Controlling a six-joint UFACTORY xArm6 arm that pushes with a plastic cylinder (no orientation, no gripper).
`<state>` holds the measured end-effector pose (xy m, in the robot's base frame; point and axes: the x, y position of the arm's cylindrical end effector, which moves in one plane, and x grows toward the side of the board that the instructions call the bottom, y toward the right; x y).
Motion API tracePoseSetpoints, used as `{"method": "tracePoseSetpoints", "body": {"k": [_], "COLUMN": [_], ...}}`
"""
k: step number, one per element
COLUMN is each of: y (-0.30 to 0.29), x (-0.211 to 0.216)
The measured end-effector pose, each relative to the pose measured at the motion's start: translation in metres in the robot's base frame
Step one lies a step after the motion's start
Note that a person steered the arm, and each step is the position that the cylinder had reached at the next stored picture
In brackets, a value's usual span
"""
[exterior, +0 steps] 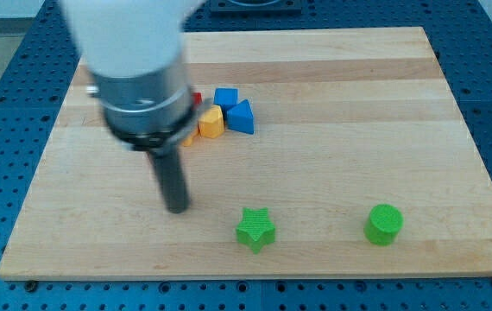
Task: Slide the green star to the left of the green circle
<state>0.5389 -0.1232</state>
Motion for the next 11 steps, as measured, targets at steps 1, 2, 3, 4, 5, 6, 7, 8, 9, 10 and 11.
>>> {"method": "tracePoseSetpoints", "body": {"k": [1, 2, 3, 4, 5, 6, 7, 8, 9, 10, 11], "y": [-0.004, 0.061, 0.134, 0.172, 0.159, 0.131, 0.156, 0.188, 0.236, 0.278, 0.282], "x": [0.033, 0.058, 0.034, 0.026, 0.028, 0.019, 0.009, -0.010, -0.012, -0.012, -0.012]}}
